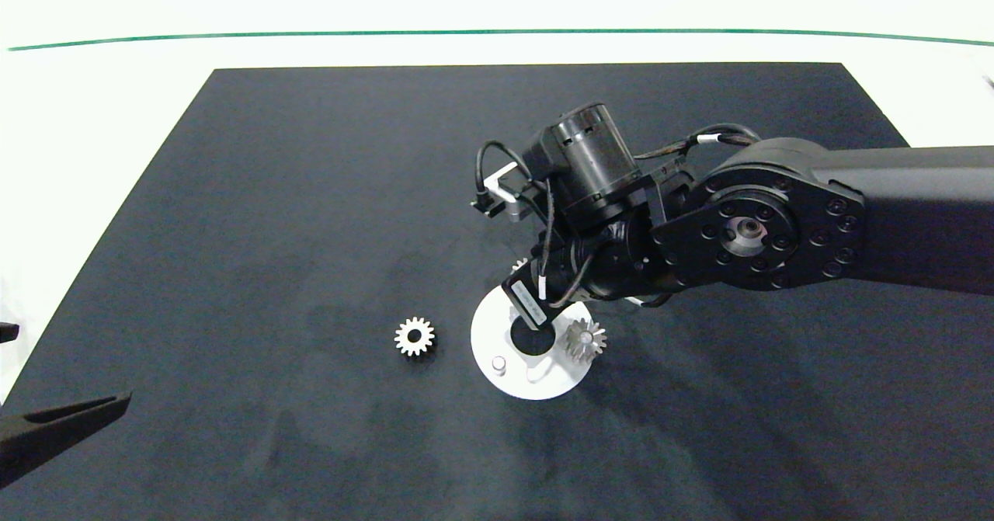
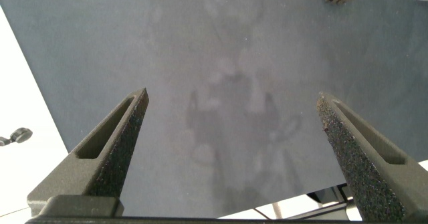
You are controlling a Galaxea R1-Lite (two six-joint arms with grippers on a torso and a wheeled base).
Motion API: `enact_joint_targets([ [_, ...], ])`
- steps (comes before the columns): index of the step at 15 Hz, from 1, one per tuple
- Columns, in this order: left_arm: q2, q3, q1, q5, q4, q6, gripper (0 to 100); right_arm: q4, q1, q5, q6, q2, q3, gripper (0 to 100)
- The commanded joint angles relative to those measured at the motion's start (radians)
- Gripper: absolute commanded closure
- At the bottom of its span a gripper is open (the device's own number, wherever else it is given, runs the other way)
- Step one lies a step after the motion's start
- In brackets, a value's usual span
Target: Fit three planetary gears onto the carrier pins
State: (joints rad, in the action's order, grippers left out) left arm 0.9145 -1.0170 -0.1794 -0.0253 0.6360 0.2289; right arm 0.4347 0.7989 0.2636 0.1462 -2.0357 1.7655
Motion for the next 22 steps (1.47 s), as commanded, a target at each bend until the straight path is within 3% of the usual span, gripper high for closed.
enact_joint_targets([
  [1, -0.002, -0.002, 0.000, -0.001, 0.004, 0.001, 0, 0.004, 0.000, 0.002, 0.001, 0.000, -0.001, 100],
  [19, -0.008, -0.002, 0.000, -0.001, 0.004, 0.001, 0, 0.001, 0.008, 0.002, 0.001, -0.038, 0.041, 100],
  [22, -0.008, -0.002, 0.000, -0.001, 0.004, 0.001, 0, 0.001, 0.003, 0.017, 0.000, -0.049, 0.058, 100],
])
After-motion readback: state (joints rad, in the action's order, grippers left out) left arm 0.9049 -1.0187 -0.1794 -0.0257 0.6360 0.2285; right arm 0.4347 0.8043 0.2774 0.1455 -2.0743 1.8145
